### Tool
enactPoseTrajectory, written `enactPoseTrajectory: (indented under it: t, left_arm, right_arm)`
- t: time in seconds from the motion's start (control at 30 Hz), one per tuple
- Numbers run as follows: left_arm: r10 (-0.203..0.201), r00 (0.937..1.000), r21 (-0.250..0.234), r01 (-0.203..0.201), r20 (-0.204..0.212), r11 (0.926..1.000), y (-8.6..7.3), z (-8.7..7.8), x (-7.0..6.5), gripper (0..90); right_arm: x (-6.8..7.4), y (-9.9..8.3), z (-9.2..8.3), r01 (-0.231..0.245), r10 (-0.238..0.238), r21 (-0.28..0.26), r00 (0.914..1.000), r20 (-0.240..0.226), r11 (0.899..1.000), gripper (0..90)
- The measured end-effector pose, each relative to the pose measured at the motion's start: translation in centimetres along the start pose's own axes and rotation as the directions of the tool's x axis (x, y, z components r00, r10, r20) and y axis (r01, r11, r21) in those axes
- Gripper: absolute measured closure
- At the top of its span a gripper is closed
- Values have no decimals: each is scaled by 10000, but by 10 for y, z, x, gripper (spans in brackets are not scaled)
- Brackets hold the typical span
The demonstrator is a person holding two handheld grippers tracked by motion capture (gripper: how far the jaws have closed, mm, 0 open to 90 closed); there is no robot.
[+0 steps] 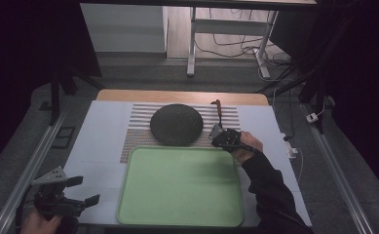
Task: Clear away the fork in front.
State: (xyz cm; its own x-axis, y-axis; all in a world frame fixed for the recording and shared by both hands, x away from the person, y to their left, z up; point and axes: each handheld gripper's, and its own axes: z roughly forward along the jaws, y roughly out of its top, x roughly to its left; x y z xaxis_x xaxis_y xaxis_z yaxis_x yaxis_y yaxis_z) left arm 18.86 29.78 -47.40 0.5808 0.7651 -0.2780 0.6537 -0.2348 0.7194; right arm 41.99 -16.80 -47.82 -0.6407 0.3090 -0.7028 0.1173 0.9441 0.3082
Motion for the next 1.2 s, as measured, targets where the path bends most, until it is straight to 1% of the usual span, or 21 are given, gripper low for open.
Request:
enactPoseTrajectory:
  t: [0.03,0.1,0.13,0.2,0.4,0.47,0.6,0.63,0.67,0.73,0.77,0.8,0.83,0.87,0.9,0.93,1.03,1.07,1.1,1.13,1.2]
  left_arm:
    - [35,10000,-26,-35,2,10000,0,0,0,0]
    - [98,10000,-62,-98,8,9999,1,1,-1,0]
    - [125,9999,-81,-125,13,9999,1,1,-2,0]
    - [169,9999,-124,-169,14,9998,2,1,-3,0]
    - [352,9993,-186,-351,89,9992,5,3,-5,0]
    - [413,9990,-198,-410,166,9990,6,4,-6,0]
    - [544,9978,-266,-534,390,9982,9,7,-8,0]
    - [602,9972,-279,-590,439,9979,10,7,-8,0]
    - [653,9967,-286,-640,488,9975,11,8,-8,0]
    - [795,9953,-345,-777,559,9964,12,11,-9,0]
    - [836,9947,-376,-814,603,9960,13,12,-9,0]
    - [871,9941,-403,-847,644,9956,14,13,-10,0]
    - [852,9940,-415,-825,686,9957,15,14,-10,0]
    - [850,9937,-396,-823,734,9958,16,15,-10,0]
    - [943,9928,-339,-920,735,9952,18,18,-11,0]
    - [943,9928,-339,-920,735,9952,18,18,-11,0]
    - [1064,9903,-314,-1040,889,9941,21,23,-12,0]
    - [1126,9892,-336,-1099,939,9934,23,25,-12,0]
    - [1172,9881,-328,-1145,996,9929,24,26,-12,0]
    - [1221,9874,-351,-1191,1005,9923,26,28,-12,0]
    - [1336,9846,-392,-1300,1126,9907,29,32,-12,0]
  right_arm:
    - [-2,-2,-9,-509,504,-269,9985,-199,9983,900]
    - [-3,-3,-13,-832,819,-398,9961,-333,9957,900]
    - [-5,-6,-20,-1322,1277,-669,9895,-679,9890,900]
    - [-7,-7,-23,-1592,1520,-806,9843,-893,9839,900]
    - [-11,-19,-50,-3189,2854,-1568,9366,-2034,9347,900]
    - [-11,-21,-53,-3341,2966,-1652,9304,-2154,9280,900]
    - [-11,-30,-72,-4034,3444,-2045,8989,-2710,8919,900]
    - [-11,-30,-72,-4034,3444,-2045,8989,-2710,8919,900]
    - [-10,-33,-79,-4250,3566,-2165,8870,-2934,8789,900]
    - [-9,-35,-82,-4334,3596,-2236,8819,-3049,8730,900]
    - [-8,-37,-88,-4551,3679,-2344,8672,-3356,8590,900]
    - [-8,-37,-88,-4551,3679,-2344,8672,-3356,8590,900]
    - [-7,-39,-93,-4747,3749,-2470,8544,-3599,8448,900]
    - [-7,-39,-93,-4747,3749,-2470,8544,-3599,8448,900]
    - [-6,-42,-98,-4959,3824,-2544,8389,-3873,8302,900]
    - [-6,-42,-98,-4959,3824,-2544,8389,-3873,8302,900]
    - [-5,-47,-103,-5169,3877,-2624,8224,-4163,8148,900]
    - [-3,-49,-105,-5324,3908,-2646,8087,-4396,8041,900]
    - [-3,-49,-105,-5324,3908,-2646,8087,-4396,8041,900]
    - [-2,-51,-108,-5449,3912,-2656,7961,-4617,7954,900]
    - [-1,-52,-109,-5485,3868,-2708,7915,-4731,7911,900]
